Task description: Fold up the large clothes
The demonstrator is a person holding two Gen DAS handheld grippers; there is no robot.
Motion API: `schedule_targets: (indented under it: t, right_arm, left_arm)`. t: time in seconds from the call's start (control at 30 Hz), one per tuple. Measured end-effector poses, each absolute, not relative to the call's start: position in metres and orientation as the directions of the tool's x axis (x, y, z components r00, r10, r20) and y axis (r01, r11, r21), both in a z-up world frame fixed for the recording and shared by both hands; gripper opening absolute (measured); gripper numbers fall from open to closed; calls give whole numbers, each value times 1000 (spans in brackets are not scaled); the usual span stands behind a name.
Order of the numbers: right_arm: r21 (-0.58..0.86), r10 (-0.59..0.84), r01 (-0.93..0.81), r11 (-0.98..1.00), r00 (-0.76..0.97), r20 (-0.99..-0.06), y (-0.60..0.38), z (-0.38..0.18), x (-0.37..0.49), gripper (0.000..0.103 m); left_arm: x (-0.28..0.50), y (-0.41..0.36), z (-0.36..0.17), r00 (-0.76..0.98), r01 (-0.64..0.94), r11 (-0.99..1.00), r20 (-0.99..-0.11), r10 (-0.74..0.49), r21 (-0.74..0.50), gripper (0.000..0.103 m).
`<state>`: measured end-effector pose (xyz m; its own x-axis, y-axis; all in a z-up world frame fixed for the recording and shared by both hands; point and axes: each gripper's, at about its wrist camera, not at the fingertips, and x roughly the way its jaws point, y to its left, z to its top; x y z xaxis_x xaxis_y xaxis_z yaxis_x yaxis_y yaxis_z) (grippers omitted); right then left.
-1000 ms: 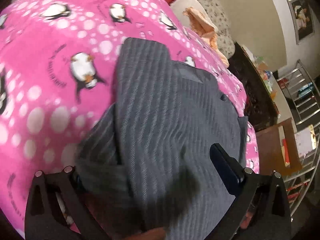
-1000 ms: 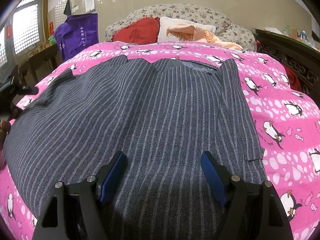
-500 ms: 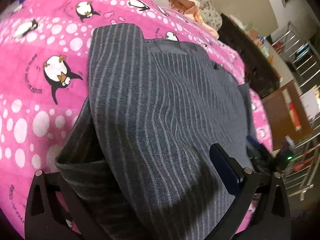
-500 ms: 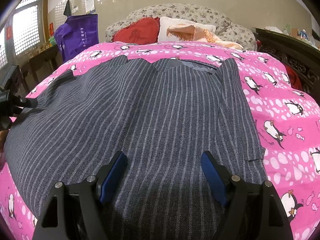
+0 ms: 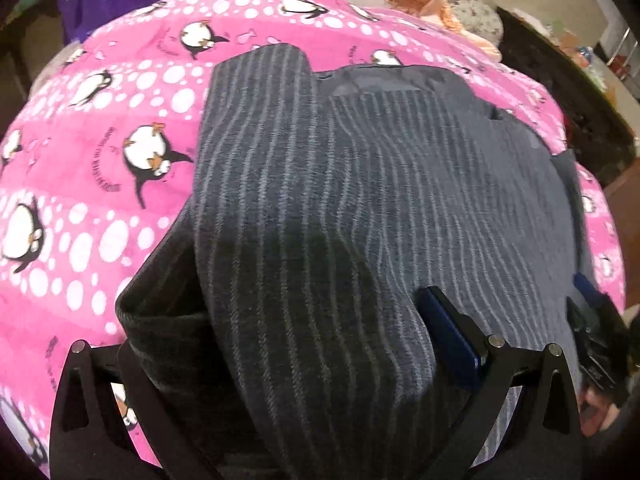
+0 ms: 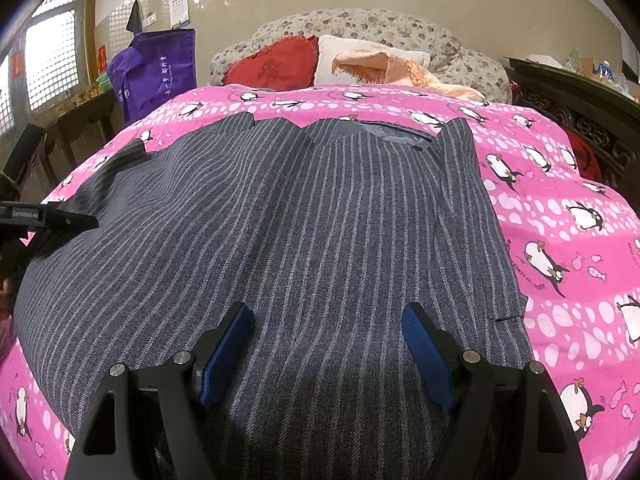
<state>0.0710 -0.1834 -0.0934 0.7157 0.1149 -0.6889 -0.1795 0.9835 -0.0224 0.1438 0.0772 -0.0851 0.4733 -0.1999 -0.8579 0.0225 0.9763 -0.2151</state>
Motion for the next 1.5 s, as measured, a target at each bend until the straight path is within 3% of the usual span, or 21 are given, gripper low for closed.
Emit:
schedule_targets:
  t: [0.67,0.93,1.03,1.07,1.17,1.23,1.33,1.4,1.5]
  right_arm:
    - [-21,110,-174,985,703,-702,-184,-91,70,76]
    - [-131,-99,6,991,689,-718,-237,-60,30,76]
    - [-120,-148,88,989,670,-727,-273,-59,4,77]
    - [-109,-151,105,989,663,-733,-282,-62,-5,77]
    - [-87,-155,135,987,657,-738,-297,-76,-24,78]
    - [-53,-147,163,985,644,-750,-302,-86,-29,78]
    - [11,-149,241,970,635,-758,-313,-101,-32,86]
    - [22,-172,283,959,643,-746,-316,-106,-33,92]
    - [33,-172,291,956,650,-740,-318,-108,-35,93]
  left_arm:
    - [140,81,-86,498,-19,982,-853,-155,-189,102]
    - [143,97,-82,388,82,954,-873,-297,-288,102]
    - [137,104,-80,379,136,938,-858,-346,-318,89]
    - [134,106,-78,377,161,926,-846,-378,-342,73]
    - [129,102,-77,363,233,901,-827,-429,-366,43]
    - [127,94,-74,356,309,889,-826,-438,-338,29]
    - [124,88,-73,353,389,864,-814,-462,-321,30]
    - [127,90,-80,360,375,868,-813,-459,-324,44]
    - [129,87,-82,372,370,863,-797,-476,-343,46]
